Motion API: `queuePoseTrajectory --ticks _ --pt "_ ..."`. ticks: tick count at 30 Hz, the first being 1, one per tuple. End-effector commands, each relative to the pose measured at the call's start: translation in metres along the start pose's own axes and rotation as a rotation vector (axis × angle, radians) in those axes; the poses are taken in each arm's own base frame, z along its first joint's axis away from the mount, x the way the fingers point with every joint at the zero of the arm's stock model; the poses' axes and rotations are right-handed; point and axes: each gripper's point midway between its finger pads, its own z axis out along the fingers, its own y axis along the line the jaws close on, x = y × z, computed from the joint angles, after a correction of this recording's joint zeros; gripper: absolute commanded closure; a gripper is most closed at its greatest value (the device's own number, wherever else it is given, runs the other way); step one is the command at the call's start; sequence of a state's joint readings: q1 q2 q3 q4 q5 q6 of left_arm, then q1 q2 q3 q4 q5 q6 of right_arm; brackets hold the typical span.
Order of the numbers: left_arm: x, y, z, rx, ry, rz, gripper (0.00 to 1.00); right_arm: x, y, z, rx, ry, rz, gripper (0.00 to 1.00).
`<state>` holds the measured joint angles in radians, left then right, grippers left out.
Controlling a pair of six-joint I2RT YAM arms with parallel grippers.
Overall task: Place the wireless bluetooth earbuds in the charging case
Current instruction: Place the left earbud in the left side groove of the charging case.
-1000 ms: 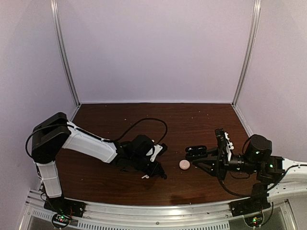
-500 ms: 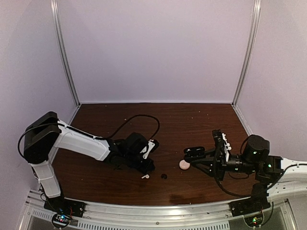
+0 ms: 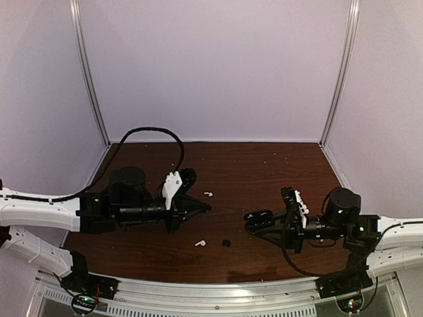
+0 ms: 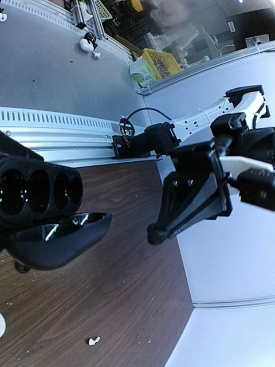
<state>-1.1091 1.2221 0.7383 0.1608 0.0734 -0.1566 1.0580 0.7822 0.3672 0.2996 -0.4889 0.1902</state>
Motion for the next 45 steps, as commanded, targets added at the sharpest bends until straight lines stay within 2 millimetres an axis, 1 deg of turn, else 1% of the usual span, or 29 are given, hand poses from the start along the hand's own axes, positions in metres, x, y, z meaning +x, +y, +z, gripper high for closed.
queuePoseTrajectory --ticks 1,3,7,11,14,20,26,29,30,33,41,45 --pt "-0.032 -0.052 -0.027 0.157 -0.173 0.219 1.00 -0.008 0.013 0.007 -0.071 -0.043 -0.076 0.94" --pt "-0.038 -0.070 -0.035 0.196 -0.201 0.270 1.00 -0.007 0.017 0.012 -0.088 -0.035 -0.101 0.95" --pt "-0.045 -0.097 -0.039 0.248 -0.220 0.331 1.00 -0.004 0.024 0.024 -0.113 -0.003 -0.147 0.95" --pt "-0.049 -0.114 -0.036 0.270 -0.225 0.371 1.00 -0.004 0.029 0.033 -0.131 0.012 -0.172 0.95" --pt "-0.046 -0.121 -0.027 0.262 -0.206 0.394 1.00 -0.005 0.030 0.037 -0.138 0.019 -0.178 0.96" --pt "-0.044 -0.123 -0.010 0.229 -0.170 0.398 1.00 -0.003 0.032 0.042 -0.144 0.040 -0.182 0.96" --pt "-0.041 -0.124 -0.002 0.227 -0.152 0.388 1.00 0.000 0.035 0.042 -0.151 0.057 -0.177 0.97" --pt "-0.037 -0.124 0.000 0.229 -0.138 0.388 1.00 0.004 0.037 0.041 -0.157 0.068 -0.204 0.97" --pt "-0.036 -0.119 0.003 0.198 -0.127 0.387 1.00 0.004 0.037 0.040 -0.157 0.066 -0.205 0.97" --pt "-0.029 -0.116 0.010 0.177 -0.103 0.373 1.00 0.004 0.038 0.039 -0.157 0.066 -0.208 0.97" --pt "-0.028 -0.108 0.018 0.126 -0.087 0.358 1.00 -0.001 0.039 0.037 -0.154 0.048 -0.220 0.98" --pt "-0.024 -0.114 0.019 0.165 -0.079 0.360 1.00 -0.007 0.037 0.034 -0.134 0.026 -0.226 0.98"
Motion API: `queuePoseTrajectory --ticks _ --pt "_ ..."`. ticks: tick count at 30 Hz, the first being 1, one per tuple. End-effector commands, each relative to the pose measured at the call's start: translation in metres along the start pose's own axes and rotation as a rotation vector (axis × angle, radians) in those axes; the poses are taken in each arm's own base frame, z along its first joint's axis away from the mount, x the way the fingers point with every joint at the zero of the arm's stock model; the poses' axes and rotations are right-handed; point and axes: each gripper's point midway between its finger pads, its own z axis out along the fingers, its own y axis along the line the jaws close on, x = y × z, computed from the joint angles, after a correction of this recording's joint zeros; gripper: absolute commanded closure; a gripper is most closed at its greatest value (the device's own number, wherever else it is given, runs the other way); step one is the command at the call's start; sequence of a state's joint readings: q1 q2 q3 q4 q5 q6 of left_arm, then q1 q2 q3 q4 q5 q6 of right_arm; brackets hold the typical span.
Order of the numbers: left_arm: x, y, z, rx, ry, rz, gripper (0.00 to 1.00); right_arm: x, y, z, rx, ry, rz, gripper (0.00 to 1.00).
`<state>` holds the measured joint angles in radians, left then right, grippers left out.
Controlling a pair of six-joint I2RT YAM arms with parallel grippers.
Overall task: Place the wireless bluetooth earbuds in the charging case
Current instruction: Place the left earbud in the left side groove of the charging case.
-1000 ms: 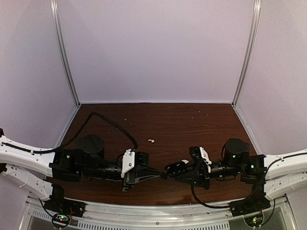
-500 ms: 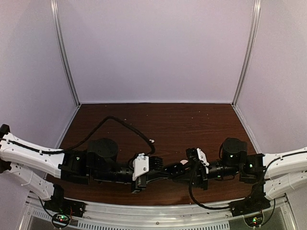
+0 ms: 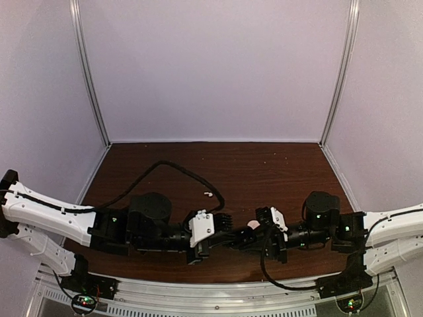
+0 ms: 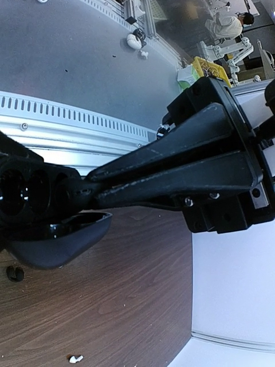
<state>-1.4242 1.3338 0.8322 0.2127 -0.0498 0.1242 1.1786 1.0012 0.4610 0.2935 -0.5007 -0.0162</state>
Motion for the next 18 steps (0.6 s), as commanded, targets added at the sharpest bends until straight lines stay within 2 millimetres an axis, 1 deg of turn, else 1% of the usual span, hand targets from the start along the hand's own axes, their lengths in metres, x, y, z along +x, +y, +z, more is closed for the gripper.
queuePoseTrajectory --ticks 1,3,8,13,18 --pt "-0.011 0.003 0.004 -0.002 -0.027 -0.013 1.00 -0.036 0.004 -0.008 0.008 -0.119 -0.056 0.98" --pt "-0.012 -0.001 0.003 0.021 -0.037 -0.015 1.00 -0.038 0.000 -0.011 0.033 -0.131 -0.056 0.98" --pt "-0.010 -0.003 0.006 0.032 -0.027 -0.030 1.00 -0.043 -0.004 -0.016 0.065 -0.153 -0.059 0.98" --pt "-0.009 -0.003 0.013 0.029 -0.003 -0.056 1.00 -0.046 -0.001 -0.016 0.053 -0.158 -0.065 0.98" --pt "-0.003 -0.003 0.018 0.026 0.029 -0.078 1.00 -0.046 0.002 -0.017 0.040 -0.160 -0.082 0.99"
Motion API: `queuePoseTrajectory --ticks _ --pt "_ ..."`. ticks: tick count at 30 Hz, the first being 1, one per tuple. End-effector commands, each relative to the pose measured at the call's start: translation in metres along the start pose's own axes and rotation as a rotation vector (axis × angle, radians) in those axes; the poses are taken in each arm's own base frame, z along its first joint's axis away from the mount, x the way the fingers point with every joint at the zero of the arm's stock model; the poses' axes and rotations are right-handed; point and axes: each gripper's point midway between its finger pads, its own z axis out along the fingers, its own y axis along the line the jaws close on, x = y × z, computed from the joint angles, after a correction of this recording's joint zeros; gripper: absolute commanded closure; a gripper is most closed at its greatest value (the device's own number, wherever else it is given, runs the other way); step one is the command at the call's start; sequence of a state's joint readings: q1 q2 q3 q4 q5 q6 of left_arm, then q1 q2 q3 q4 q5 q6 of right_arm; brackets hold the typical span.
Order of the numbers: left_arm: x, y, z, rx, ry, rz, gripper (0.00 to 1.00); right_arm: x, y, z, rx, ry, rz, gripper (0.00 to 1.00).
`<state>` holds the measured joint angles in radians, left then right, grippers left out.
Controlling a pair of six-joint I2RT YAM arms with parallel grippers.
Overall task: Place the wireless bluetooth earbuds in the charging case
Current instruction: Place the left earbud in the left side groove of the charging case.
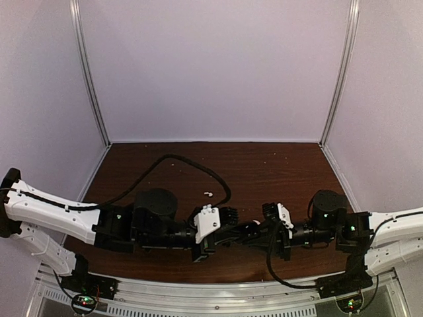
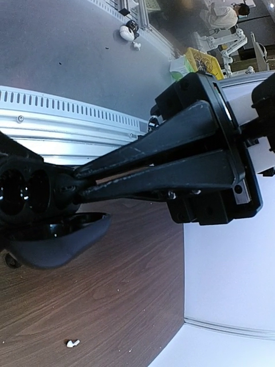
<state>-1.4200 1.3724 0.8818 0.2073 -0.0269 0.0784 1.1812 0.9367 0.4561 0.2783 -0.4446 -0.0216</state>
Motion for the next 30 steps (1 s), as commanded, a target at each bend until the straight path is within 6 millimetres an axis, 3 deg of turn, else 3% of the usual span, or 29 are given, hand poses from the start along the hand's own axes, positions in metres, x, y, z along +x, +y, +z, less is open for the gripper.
queuePoseTrajectory --ticks 1,17,23,30 --pt "0.008 -0.002 0.010 0.008 0.045 -0.034 1.00 -0.034 0.006 -0.006 -0.014 -0.121 -0.059 0.99" --pt "-0.022 0.006 -0.012 -0.016 -0.035 -0.011 0.77 -0.014 0.002 -0.008 0.007 -0.086 -0.030 0.99" --pt "-0.029 0.007 -0.022 -0.021 -0.078 -0.003 0.80 -0.011 0.001 -0.007 0.012 -0.079 -0.026 0.99" --pt "-0.026 0.005 -0.016 -0.013 -0.060 0.011 0.89 -0.011 0.002 -0.005 0.007 -0.075 -0.025 0.99"
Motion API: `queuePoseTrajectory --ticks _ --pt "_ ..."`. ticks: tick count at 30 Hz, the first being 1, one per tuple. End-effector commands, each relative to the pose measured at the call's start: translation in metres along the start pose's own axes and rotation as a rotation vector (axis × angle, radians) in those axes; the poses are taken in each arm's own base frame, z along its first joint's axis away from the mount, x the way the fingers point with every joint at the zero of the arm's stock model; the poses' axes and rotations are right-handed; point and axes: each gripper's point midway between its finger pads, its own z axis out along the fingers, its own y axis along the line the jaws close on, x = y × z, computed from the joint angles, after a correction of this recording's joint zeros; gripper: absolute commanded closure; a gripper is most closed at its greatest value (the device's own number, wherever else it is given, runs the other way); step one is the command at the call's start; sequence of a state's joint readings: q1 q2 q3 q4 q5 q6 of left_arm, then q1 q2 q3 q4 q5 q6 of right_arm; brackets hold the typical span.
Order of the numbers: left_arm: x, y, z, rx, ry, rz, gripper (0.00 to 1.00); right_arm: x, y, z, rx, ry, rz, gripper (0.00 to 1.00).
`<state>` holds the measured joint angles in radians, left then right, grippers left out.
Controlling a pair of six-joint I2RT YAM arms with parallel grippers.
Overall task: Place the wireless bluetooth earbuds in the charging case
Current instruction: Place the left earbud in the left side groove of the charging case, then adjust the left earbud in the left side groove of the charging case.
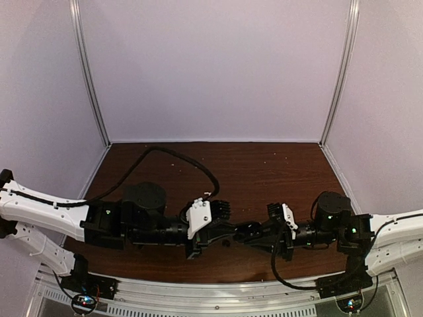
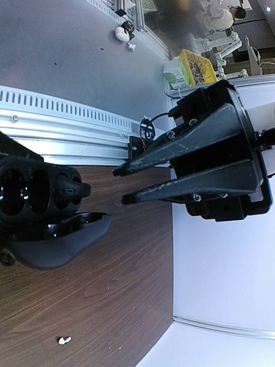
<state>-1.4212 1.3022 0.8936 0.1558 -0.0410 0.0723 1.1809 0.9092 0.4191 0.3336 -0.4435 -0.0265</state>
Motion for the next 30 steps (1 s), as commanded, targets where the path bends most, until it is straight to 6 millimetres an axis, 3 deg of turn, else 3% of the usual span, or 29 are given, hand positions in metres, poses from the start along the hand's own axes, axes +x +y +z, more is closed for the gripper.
queuePoseTrajectory --ticks 1,14,18,23,26,30 --pt "-0.008 -0.001 0.004 0.009 -0.031 0.018 0.90 -0.008 0.000 0.000 0.005 -0.034 -0.006 0.99" --pt "0.007 -0.001 0.022 -0.003 0.033 0.011 0.98 -0.011 0.003 -0.001 -0.009 -0.041 -0.001 0.99" --pt "0.008 0.001 0.017 -0.013 0.026 -0.004 0.83 -0.010 0.001 -0.004 0.008 -0.048 0.009 1.00" --pt "-0.010 0.021 -0.014 -0.034 -0.083 -0.076 0.59 -0.005 -0.009 -0.011 0.068 -0.061 0.061 1.00" --pt "-0.015 0.027 -0.034 -0.024 -0.145 -0.099 0.55 -0.004 -0.015 -0.018 0.092 -0.087 0.098 1.00" --pt "0.017 0.057 -0.044 -0.064 -0.114 -0.177 0.57 -0.002 -0.024 -0.027 0.127 -0.119 0.138 1.00"
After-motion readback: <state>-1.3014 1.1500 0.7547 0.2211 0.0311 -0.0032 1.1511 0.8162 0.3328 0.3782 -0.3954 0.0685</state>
